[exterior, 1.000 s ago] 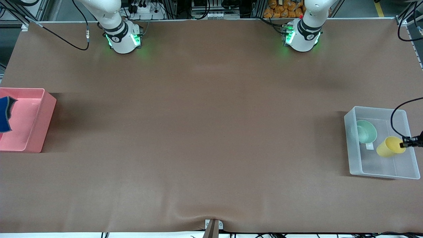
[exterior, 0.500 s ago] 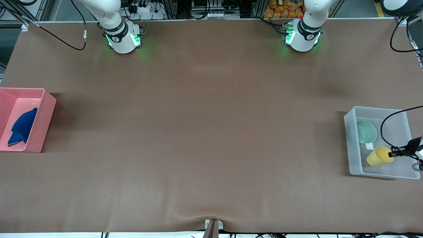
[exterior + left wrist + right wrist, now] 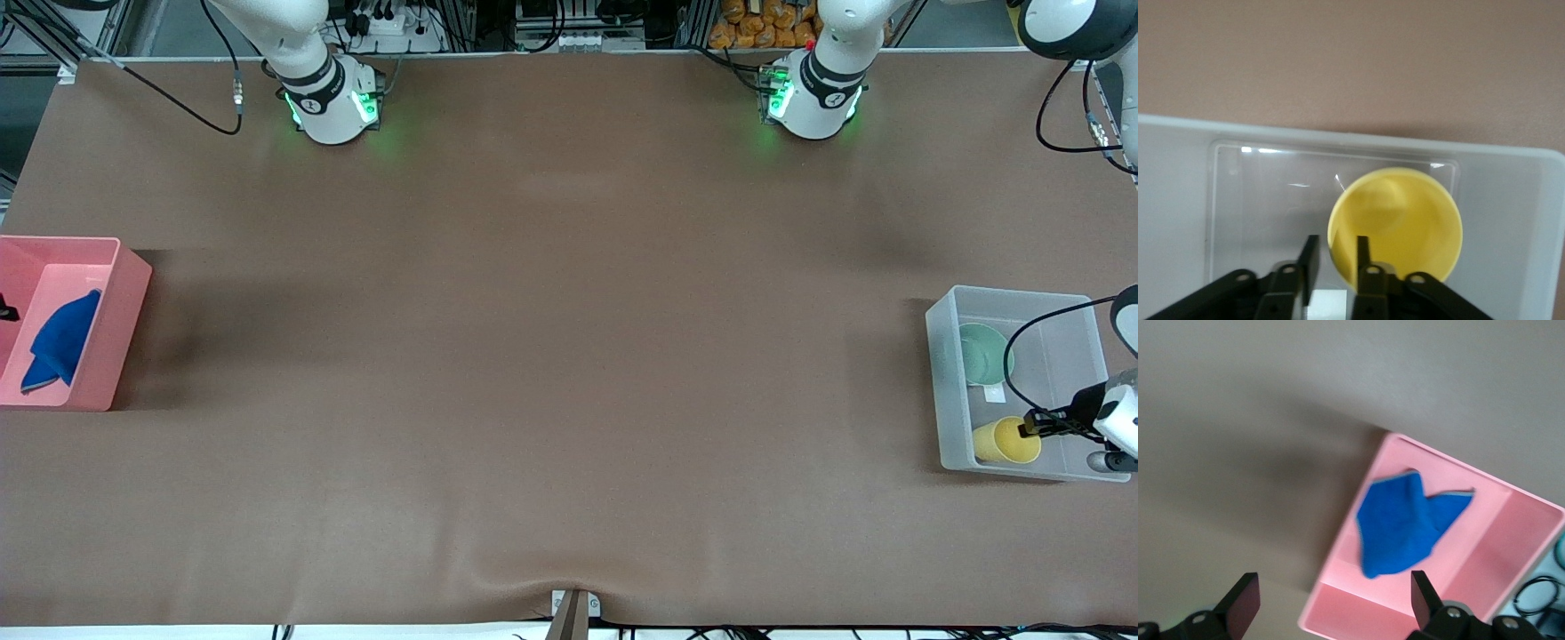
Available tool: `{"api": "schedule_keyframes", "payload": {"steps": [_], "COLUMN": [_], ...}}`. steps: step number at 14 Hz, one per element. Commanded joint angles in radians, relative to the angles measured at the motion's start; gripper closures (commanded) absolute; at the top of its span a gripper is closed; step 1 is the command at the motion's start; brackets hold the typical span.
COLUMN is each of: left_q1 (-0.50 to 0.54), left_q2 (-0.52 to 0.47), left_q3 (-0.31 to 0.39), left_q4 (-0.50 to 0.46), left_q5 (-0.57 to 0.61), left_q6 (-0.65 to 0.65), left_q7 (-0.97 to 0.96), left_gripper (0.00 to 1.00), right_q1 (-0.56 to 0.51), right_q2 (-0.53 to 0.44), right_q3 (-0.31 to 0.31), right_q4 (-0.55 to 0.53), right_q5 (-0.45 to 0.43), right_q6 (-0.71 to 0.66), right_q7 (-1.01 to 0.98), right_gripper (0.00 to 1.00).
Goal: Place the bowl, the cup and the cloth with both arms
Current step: 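Carry the cup into the clear bin while the right gripper lowers the cloth, then open both grippers, releasing the cup and the cloth into the bins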
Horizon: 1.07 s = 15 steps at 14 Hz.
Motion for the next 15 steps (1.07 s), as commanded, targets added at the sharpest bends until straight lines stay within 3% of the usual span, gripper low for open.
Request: {"api": "schedule_keyframes", "payload": {"steps": [1,6,11,15], "left_q1": [-0.008,-0.01,-0.004,-0.007], "left_q2": [0.003,-0.039,-0.102,-0.173], "left_q3": [0.009,0.012,0.003,-0.007], "left_q4": [0.025,0.025,0.004,0.002], "left_q5": [-0.002,0.012,0.042,0.038], "left_q6": [0.001,-0.066,-0.132,-0.195], "left_q7": [-0.009,-0.013,-0.058,-0.06], "left_gripper": [0.0,0.0,0.0,0.0], "right_q1": [0.018,0.162,0.298,0.357], "right_q2": [-0.044,-0.099,-0.233,-0.317], "right_q3": [-0.003,-0.003,-0.002,0.0], "right_q4": [-0.013,-0.027,-0.124,-0.142], "right_q5": [0.108,0.118,0.118,0.127], "right_q6": [-0.05,-0.1,-0.117,-0.159], "right_q7": [0.134,0.372,0.644,0.828], "right_gripper": [0.0,0.0,0.0,0.0]}}
